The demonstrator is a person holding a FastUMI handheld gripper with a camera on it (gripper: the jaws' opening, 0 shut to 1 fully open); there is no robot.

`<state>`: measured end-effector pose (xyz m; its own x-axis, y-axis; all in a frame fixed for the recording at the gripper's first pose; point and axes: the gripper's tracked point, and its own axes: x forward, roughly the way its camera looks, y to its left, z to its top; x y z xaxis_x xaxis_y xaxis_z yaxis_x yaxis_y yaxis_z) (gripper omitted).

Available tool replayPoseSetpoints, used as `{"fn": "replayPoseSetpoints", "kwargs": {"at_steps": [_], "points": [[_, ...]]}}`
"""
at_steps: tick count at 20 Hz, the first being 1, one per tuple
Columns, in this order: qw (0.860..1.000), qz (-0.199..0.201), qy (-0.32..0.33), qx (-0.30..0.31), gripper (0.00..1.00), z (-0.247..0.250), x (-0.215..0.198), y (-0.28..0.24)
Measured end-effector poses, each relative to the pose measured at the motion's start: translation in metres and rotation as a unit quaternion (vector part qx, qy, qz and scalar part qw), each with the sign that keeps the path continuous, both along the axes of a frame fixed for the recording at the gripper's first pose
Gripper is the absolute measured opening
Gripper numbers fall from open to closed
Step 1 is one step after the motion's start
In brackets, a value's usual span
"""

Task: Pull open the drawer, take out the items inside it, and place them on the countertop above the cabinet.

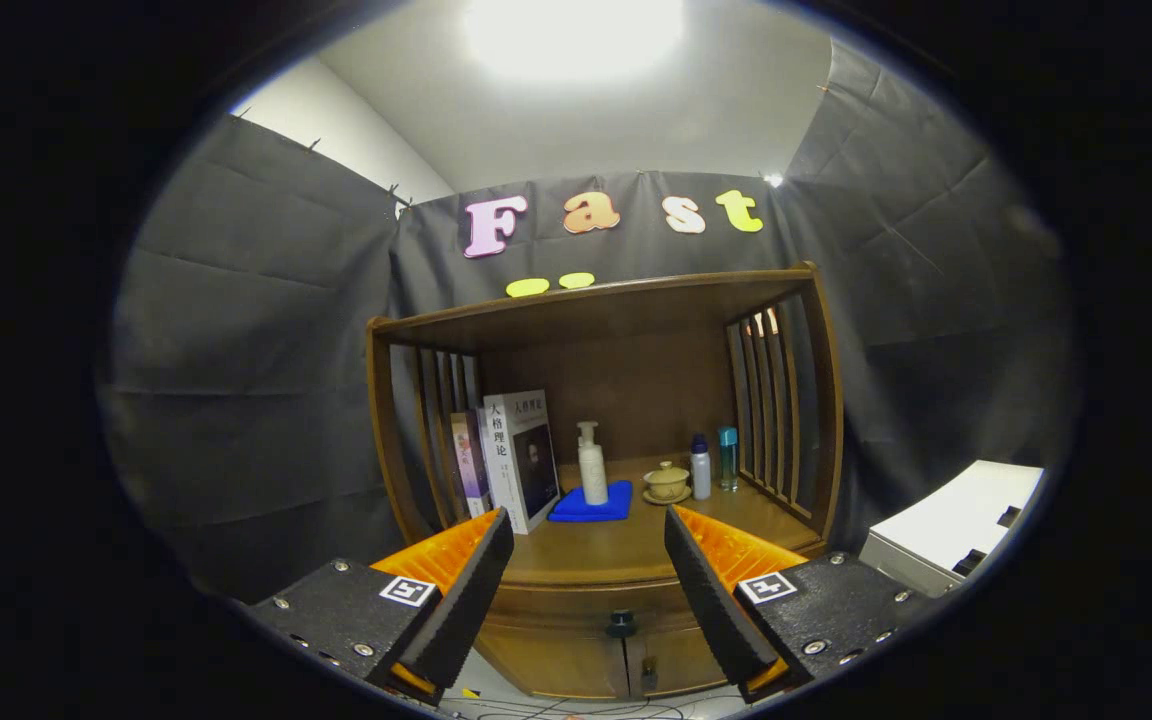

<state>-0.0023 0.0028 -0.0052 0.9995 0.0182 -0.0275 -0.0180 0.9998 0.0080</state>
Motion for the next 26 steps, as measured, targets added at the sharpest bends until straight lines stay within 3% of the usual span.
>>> {"fn": "replayPoseSetpoints", "kwargs": {"at_steps": [4, 12, 20, 22, 26], "points": [[1.0, 0.008, -0.013, 0.002, 0.94, 0.013, -0.013, 0.012], [0.994, -0.036, 0.014, -0.103, 0.95, -0.022, -0.004, 0.008], [0.996, -0.04, 0.026, -0.072, 0.96, -0.061, 0.041, -0.004], [0.997, -0.028, 0.035, -0.057, 0.96, -0.085, 0.056, 0.0], [0.994, -0.048, 0.071, -0.074, 0.96, -0.141, 0.072, -0.01]]}}
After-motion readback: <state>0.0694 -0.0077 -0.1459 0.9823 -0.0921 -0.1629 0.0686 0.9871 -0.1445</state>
